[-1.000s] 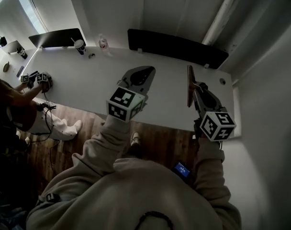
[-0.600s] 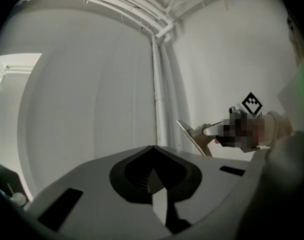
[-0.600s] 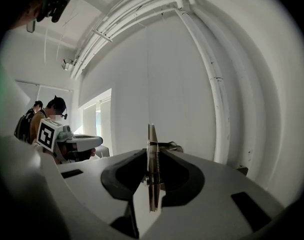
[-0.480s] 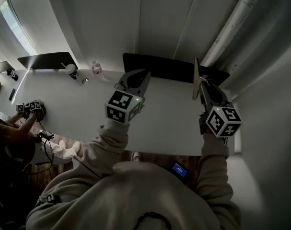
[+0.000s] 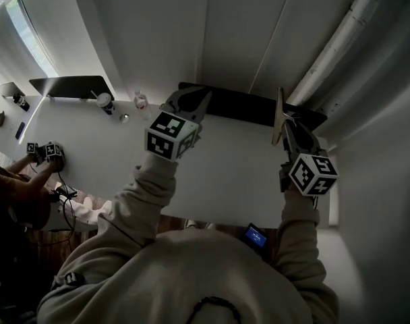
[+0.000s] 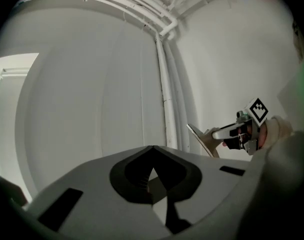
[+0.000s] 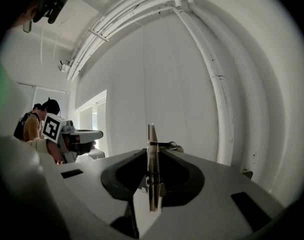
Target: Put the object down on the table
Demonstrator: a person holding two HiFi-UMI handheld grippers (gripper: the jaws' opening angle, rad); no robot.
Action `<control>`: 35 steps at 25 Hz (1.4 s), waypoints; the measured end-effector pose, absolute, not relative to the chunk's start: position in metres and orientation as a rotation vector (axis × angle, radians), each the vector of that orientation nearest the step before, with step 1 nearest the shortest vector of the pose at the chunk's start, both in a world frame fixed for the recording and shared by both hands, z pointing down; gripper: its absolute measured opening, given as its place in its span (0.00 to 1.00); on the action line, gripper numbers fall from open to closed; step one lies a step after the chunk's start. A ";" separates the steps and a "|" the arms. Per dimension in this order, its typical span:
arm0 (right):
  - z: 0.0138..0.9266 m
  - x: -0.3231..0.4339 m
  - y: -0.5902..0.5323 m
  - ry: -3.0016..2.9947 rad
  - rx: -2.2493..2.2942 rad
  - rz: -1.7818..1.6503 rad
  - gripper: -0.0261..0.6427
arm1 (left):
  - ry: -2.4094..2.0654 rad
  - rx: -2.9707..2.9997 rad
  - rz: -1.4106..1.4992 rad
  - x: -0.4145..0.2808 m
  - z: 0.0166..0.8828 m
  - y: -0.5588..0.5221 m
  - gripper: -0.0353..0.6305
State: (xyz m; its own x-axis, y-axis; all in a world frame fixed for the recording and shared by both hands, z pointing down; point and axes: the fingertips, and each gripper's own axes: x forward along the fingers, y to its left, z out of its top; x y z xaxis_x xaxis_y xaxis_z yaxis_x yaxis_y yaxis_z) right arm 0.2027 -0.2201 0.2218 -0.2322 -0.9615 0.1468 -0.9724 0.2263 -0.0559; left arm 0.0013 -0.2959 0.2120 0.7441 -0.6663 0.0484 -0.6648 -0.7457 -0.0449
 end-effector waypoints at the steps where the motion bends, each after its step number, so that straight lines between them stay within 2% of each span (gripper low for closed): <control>1: 0.223 0.201 -0.222 -2.402 1.886 0.206 0.17 | 1.122 -2.923 -0.109 0.002 0.220 -0.297 0.06; 15: 0.268 0.196 -0.258 -2.371 1.769 0.317 0.17 | 1.093 -3.043 -0.246 0.027 0.284 -0.311 0.06; 23: 0.373 0.209 -0.278 -2.288 1.710 0.514 0.17 | 1.208 -3.116 -0.325 0.029 0.368 -0.323 0.06; 35: 0.471 0.215 -0.287 -2.246 1.618 0.707 0.18 | 1.282 -3.210 -0.437 0.052 0.472 -0.317 0.06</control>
State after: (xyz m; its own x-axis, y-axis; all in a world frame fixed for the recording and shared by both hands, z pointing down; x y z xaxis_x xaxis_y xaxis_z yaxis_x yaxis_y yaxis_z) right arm 0.2152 -0.2872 0.4706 -0.3313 -0.8032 0.4950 -0.9419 0.2512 -0.2228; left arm 0.0524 -0.3170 0.4715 0.7065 -0.6162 0.3481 -0.7005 -0.6790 0.2196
